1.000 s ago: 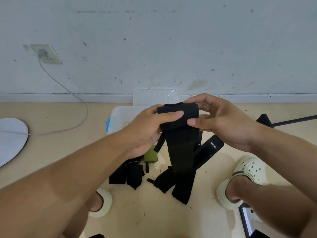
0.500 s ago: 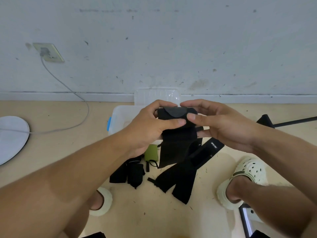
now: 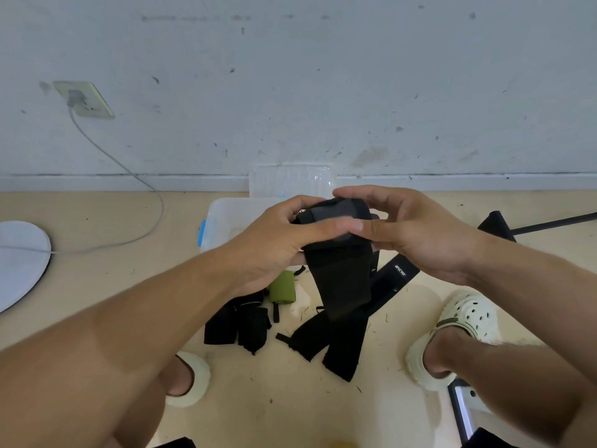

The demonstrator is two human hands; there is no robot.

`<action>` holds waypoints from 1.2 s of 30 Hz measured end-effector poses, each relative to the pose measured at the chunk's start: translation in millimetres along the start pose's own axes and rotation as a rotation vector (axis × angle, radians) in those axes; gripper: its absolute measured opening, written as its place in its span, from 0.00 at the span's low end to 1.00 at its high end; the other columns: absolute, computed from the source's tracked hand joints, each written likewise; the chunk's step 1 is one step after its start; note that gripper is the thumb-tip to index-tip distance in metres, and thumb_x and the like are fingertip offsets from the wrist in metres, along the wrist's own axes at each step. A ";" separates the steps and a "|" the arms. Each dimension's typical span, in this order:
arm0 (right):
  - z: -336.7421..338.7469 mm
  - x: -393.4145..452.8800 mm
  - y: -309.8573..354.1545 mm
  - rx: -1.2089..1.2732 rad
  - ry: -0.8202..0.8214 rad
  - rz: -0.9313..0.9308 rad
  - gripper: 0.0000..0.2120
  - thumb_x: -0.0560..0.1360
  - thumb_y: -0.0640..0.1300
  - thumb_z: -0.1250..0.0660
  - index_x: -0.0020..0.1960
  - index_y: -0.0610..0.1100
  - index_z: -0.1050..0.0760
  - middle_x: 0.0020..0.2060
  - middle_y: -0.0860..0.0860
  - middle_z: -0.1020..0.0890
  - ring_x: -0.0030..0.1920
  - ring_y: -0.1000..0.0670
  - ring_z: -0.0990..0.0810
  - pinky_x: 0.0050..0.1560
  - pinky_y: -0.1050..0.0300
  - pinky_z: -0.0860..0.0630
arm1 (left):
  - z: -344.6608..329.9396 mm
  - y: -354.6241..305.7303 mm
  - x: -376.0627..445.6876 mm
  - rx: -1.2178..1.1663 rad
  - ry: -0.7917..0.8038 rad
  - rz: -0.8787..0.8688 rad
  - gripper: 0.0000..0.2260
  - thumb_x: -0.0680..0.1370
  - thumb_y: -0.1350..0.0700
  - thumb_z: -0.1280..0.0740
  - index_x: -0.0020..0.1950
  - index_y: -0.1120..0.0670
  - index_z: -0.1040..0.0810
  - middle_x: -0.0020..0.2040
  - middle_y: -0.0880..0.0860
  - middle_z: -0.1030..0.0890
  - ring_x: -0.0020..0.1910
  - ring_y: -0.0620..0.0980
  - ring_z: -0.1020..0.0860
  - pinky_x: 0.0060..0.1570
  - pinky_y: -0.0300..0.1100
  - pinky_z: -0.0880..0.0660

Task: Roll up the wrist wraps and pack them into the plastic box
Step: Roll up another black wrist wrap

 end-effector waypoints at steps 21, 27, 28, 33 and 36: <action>-2.8 -0.8 -1.4 0.027 -0.061 -0.015 0.11 0.77 0.44 0.27 0.58 0.52 0.18 0.59 0.45 0.18 0.56 0.49 0.16 0.44 0.61 0.20 | 1.2 2.8 0.5 0.273 -0.149 -0.164 0.29 0.63 0.54 0.16 0.62 0.45 0.21 0.57 0.48 0.16 0.58 0.48 0.16 0.58 0.50 0.18; -0.7 -4.9 9.6 -0.001 -0.084 0.117 0.15 0.76 0.37 0.26 0.60 0.50 0.20 0.56 0.50 0.16 0.50 0.43 0.14 0.49 0.57 0.17 | -14.9 2.4 -5.2 -0.047 0.041 0.064 0.28 0.69 0.40 0.28 0.67 0.49 0.20 0.59 0.52 0.14 0.60 0.54 0.16 0.58 0.55 0.18; -0.3 -4.9 10.0 -0.016 -0.085 0.131 0.16 0.76 0.36 0.26 0.60 0.50 0.20 0.56 0.51 0.16 0.51 0.43 0.14 0.52 0.56 0.17 | -14.2 1.7 -5.2 -0.089 0.023 0.080 0.28 0.70 0.39 0.29 0.67 0.50 0.20 0.59 0.53 0.14 0.60 0.56 0.16 0.59 0.56 0.18; 2.8 -6.4 10.5 -0.114 -0.056 0.116 0.17 0.73 0.37 0.23 0.59 0.51 0.19 0.54 0.52 0.14 0.58 0.50 0.16 0.60 0.56 0.20 | -10.1 1.1 -3.2 -0.170 -0.056 0.058 0.24 0.70 0.50 0.26 0.65 0.56 0.19 0.56 0.54 0.14 0.55 0.55 0.15 0.50 0.48 0.16; 3.4 -5.4 9.2 -0.020 -0.055 0.064 0.19 0.71 0.45 0.23 0.61 0.51 0.19 0.58 0.50 0.16 0.58 0.47 0.15 0.61 0.51 0.19 | -6.9 -1.3 -1.5 -0.163 -0.071 0.008 0.24 0.68 0.55 0.24 0.63 0.56 0.18 0.56 0.55 0.16 0.55 0.54 0.15 0.49 0.46 0.17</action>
Point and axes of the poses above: each hand's wrist, its own x-axis towards the middle knuckle, its own z-axis out of the back of the hand, y = z × x, the point moved 4 cm from there along x, towards the middle knuckle
